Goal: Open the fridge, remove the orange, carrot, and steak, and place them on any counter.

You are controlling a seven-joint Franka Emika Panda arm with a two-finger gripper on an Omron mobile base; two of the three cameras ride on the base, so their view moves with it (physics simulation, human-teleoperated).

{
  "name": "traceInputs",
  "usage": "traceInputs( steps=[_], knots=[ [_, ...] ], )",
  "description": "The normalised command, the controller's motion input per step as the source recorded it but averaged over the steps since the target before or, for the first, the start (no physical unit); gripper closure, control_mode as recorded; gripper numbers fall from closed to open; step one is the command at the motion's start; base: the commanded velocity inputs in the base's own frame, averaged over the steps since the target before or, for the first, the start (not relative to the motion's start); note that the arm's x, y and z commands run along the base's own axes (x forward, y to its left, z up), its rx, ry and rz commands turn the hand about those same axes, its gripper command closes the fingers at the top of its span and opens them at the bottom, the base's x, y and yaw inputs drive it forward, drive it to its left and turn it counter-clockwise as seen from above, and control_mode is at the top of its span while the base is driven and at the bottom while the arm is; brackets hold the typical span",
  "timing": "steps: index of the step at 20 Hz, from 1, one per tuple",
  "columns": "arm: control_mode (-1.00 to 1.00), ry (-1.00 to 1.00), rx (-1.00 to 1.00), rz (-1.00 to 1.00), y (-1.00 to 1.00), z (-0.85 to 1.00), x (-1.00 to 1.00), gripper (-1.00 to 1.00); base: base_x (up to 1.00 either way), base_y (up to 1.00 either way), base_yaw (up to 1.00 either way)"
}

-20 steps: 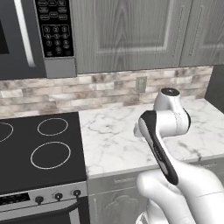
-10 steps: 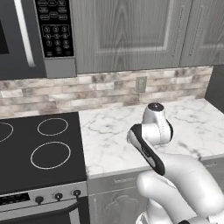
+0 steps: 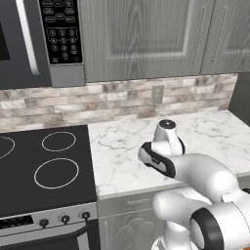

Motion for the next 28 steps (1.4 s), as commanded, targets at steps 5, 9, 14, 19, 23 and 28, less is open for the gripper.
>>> traceInputs(
  steps=[5,9,14,19,23,28],
  knots=[
    [-1.00,0.00,0.00,0.00,0.00,-0.15,0.43,1.00,0.00,0.00,0.00],
    [-1.00,0.01,0.00,0.00,0.00,-0.20,0.43,1.00,0.00,0.00,0.00],
    [-1.00,0.01,0.00,0.00,0.00,-0.23,0.35,1.00,0.00,0.00,0.00],
    [-1.00,0.00,0.00,0.00,0.00,-0.17,0.21,-1.00,0.00,0.00,0.00],
    [-1.00,0.00,0.01,0.00,0.00,-0.02,0.14,-1.00,0.00,0.00,0.00],
    [-1.00,-0.01,0.00,0.00,0.00,0.00,0.02,-1.00,0.00,0.00,0.00]
  ],
)
